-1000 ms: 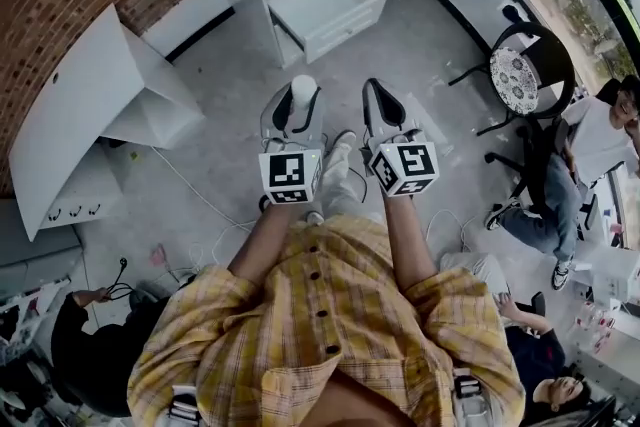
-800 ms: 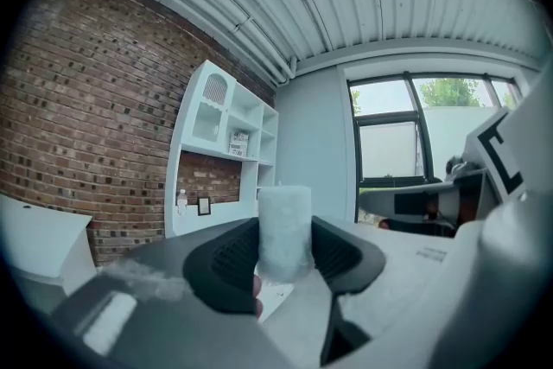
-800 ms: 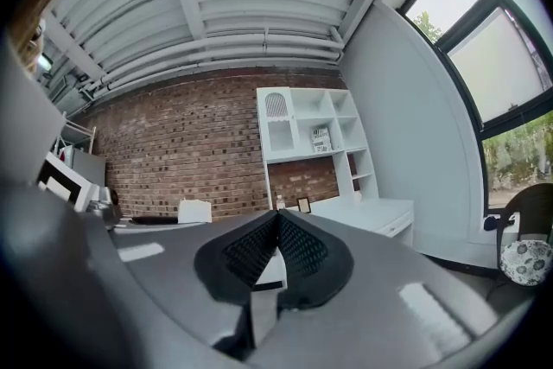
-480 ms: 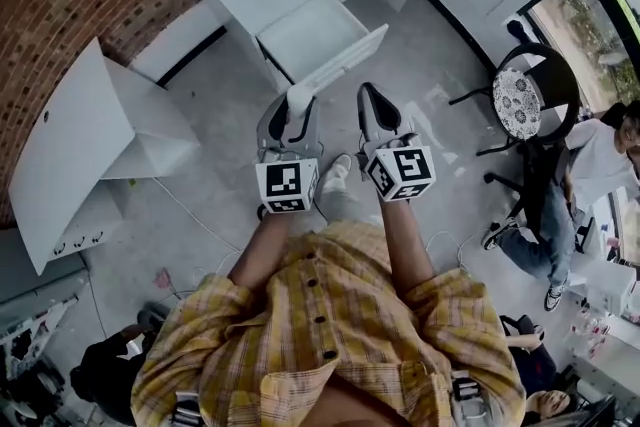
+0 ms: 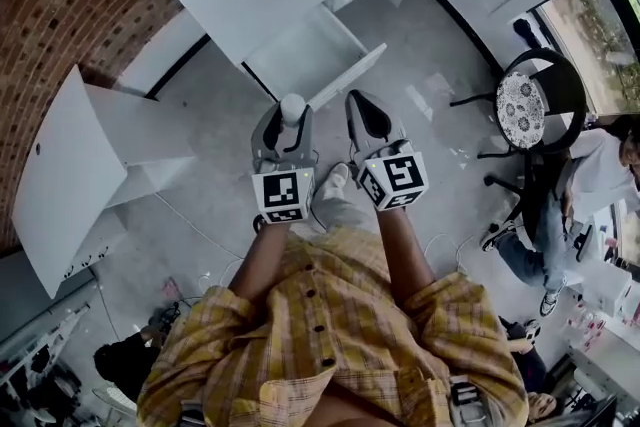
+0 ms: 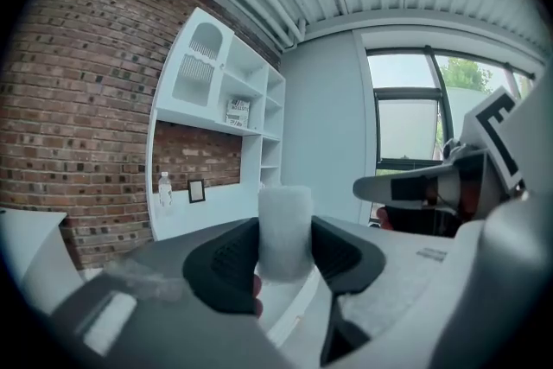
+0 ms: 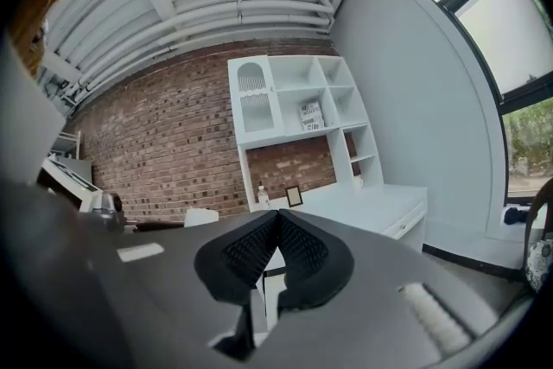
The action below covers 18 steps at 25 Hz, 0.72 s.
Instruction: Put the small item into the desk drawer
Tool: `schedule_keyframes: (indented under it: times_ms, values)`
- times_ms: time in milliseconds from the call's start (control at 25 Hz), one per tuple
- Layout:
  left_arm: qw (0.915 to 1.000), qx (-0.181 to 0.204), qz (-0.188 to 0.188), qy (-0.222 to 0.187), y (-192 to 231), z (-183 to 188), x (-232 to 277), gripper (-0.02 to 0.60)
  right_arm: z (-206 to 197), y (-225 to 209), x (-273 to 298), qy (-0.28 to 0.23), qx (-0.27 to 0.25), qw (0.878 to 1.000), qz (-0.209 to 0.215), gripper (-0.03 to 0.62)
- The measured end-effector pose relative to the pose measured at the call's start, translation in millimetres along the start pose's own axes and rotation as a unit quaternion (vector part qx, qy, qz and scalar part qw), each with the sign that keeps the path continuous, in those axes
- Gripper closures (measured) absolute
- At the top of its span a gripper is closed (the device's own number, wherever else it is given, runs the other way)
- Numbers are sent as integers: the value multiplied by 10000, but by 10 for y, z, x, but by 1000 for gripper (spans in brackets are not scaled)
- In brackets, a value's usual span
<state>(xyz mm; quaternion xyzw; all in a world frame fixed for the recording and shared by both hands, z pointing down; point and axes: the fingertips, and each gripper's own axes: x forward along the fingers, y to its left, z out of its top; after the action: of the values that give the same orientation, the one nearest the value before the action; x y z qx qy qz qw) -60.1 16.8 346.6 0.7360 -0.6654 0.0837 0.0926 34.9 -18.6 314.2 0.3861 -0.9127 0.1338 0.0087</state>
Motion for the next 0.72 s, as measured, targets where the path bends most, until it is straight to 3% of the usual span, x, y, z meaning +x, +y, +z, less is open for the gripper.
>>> schedule_keyframes:
  times_ms: [400, 720]
  values:
    - [9988, 10, -142, 465, 324, -250, 501, 397, -293, -182, 557, 365, 113, 9991, -166, 595]
    - [9954, -38, -555, 785, 581, -407, 894, 397, -443, -238, 933, 544, 245, 9966, -566, 595]
